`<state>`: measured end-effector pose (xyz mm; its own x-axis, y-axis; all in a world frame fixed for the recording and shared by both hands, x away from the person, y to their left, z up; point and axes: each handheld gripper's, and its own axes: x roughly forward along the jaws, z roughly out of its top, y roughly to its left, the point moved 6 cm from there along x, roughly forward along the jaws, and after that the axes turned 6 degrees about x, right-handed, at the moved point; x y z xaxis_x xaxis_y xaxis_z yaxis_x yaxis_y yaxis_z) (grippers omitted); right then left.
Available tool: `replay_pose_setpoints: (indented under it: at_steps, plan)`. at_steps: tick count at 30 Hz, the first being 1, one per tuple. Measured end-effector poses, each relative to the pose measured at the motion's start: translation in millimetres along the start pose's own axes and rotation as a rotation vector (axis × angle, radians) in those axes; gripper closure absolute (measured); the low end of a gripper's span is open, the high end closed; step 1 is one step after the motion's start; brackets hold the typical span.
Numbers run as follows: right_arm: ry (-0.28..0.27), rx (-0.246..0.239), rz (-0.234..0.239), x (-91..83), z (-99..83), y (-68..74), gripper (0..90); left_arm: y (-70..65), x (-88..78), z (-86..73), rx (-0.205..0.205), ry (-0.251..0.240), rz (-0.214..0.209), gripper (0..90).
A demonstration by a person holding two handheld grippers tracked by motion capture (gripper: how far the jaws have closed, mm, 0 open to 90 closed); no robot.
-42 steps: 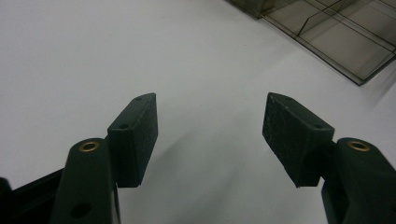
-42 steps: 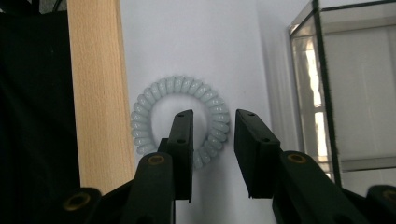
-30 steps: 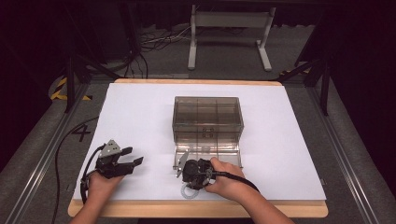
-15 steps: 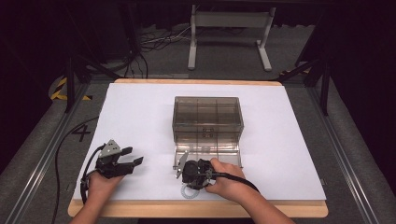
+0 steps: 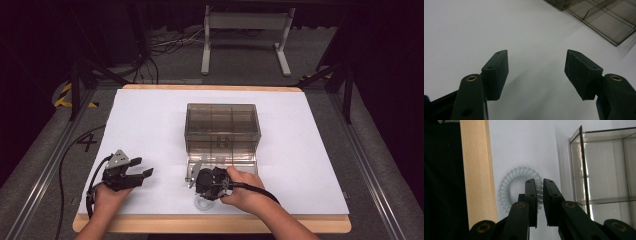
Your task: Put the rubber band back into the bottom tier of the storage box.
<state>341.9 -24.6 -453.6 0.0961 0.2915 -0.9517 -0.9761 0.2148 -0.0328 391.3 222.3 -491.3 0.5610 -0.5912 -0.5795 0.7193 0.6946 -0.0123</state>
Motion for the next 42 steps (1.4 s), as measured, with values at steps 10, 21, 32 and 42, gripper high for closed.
replay_pose_setpoints:
  at_steps: [10, 21, 32, 42]
  plan:
    - [-0.012, 0.018, -0.013, -14.4, -0.8, -5.0, 82.8, -0.1, 0.1, 0.0, 0.0, 0.0, -0.001, 36.6]
    - [-0.029, 0.027, -0.045, -34.7, -1.4, -12.6, 82.8, 0.0, 0.2, 0.0, 0.002, 0.001, 0.0, 36.6]
    - [-0.02, 0.047, -0.061, -43.3, -7.6, -20.6, 82.8, 0.0, 0.2, -0.1, 0.002, 0.003, 0.0, 36.6]
    - [-0.027, 0.072, -0.087, -52.5, -11.2, -35.0, 82.8, -0.1, 0.3, -0.1, 0.001, 0.002, 0.0, 36.6]
